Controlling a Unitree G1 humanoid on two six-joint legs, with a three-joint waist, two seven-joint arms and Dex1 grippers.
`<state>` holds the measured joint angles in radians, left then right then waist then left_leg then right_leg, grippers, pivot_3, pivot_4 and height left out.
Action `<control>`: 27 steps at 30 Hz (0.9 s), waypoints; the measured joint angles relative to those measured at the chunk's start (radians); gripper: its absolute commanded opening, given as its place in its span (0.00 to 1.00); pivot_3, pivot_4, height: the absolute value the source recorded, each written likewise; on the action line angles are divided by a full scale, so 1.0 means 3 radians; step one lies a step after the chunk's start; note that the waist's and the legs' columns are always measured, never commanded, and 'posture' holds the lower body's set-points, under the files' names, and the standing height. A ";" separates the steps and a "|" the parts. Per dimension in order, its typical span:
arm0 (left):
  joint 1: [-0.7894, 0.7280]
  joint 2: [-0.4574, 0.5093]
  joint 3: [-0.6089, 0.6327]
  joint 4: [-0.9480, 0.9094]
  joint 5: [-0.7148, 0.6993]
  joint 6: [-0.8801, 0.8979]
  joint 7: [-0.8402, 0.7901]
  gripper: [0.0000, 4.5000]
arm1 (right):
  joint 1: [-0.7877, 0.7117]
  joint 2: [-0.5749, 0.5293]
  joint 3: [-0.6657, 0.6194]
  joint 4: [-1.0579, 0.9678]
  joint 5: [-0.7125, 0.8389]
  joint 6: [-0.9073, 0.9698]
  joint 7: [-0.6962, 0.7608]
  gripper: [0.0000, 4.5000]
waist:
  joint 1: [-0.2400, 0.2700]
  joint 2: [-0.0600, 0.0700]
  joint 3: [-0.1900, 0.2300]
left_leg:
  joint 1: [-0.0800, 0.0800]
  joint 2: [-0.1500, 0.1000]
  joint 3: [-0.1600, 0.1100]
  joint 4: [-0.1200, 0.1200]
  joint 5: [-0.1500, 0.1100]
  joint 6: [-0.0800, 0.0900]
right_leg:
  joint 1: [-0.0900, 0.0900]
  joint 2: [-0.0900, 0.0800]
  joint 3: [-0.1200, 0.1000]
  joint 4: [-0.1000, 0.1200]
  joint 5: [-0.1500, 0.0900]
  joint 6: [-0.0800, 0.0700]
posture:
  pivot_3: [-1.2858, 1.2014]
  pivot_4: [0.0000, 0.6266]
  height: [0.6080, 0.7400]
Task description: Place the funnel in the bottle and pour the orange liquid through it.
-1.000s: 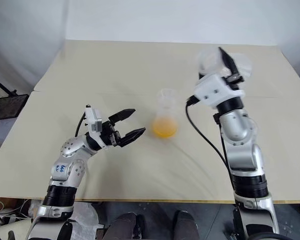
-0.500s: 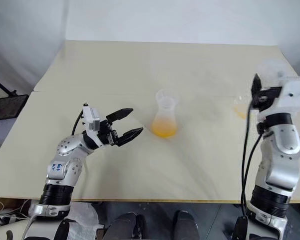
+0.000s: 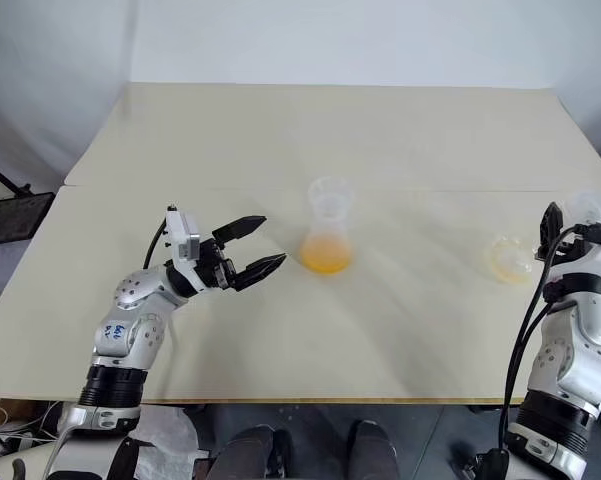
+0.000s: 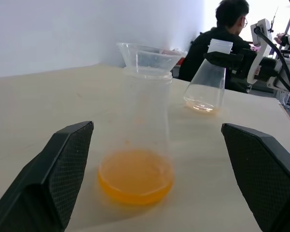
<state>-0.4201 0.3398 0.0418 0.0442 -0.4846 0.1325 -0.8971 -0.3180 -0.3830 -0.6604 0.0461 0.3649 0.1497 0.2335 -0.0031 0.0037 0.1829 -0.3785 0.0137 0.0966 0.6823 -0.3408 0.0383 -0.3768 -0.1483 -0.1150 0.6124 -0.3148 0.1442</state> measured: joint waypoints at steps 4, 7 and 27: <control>0.0000 0.0037 0.0002 0.0001 0.0000 0.0030 -0.0003 1.00 | 0.0093 -0.0001 0.0019 -0.0060 0.0117 0.0017 0.0006 0.83 | 0.0006 0.0000 0.0000 | 0.0000 0.0000 -0.0001 0.0000 0.0000 0.0000 | 0.0001 0.0000 0.0000 0.0000 0.0000 0.0000 | 0.52 0.24 1.00; -0.0001 0.0041 0.0000 0.0000 0.0000 0.0068 -0.0004 1.00 | 0.0198 -0.0008 0.0050 -0.0082 0.0152 0.0023 0.0007 0.99 | 0.0007 0.0000 0.0000 | 0.0000 0.0000 -0.0001 0.0000 0.0000 0.0000 | 0.0001 0.0000 0.0000 0.0000 0.0000 0.0000 | 0.52 0.24 1.00; -0.0107 0.0118 0.0040 0.0139 0.0001 0.0093 -0.0080 1.00 | 0.0508 -0.0435 -0.0104 -0.0714 0.0462 -0.0237 0.0240 0.99 | 0.0012 0.0000 0.0000 | 0.0001 -0.0001 0.0001 0.0000 0.0000 0.0000 | 0.0001 -0.0001 0.0002 -0.0002 0.0001 0.0001 | 0.52 0.24 1.00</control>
<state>-0.4521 0.3752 0.0538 0.0859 -0.4844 0.1606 -0.9213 -0.1656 -0.5134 -0.6917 -0.1682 0.5034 0.0786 0.3054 0.0004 0.0037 0.1829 -0.3782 0.0134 0.0968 0.6824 -0.3407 0.0384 -0.3764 -0.1485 -0.1143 0.6119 -0.3146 0.1445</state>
